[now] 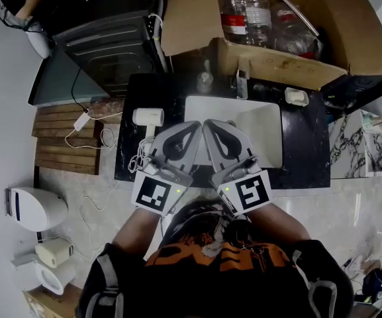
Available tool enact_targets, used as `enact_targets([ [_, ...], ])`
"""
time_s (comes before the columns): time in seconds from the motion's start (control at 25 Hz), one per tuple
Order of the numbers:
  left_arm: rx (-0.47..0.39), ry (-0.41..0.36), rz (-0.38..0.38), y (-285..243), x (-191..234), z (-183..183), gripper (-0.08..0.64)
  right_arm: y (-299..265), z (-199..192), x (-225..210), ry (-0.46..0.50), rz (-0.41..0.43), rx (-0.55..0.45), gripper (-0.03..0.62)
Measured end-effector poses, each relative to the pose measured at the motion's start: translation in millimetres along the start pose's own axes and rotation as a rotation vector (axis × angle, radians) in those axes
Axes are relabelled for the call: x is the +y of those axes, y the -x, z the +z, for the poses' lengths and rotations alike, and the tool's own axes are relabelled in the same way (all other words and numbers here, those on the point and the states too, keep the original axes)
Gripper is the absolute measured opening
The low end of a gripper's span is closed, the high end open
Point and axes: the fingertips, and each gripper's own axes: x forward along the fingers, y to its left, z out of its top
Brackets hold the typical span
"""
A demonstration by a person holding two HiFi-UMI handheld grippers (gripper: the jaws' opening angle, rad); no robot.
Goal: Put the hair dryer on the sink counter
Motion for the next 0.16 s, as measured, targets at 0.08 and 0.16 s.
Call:
enact_targets([
  [0.08,0.002,0.0,0.002,-0.2,1.5,-0.2,0.023,-0.5,0.3,0.5,0.002,0.002,0.0,0.014],
  [0.16,0.002,0.004,0.006,-0.5,2.9,-0.2,0.023,-0.7,0.5,0.8,0.004,0.005,0.0,0.014],
])
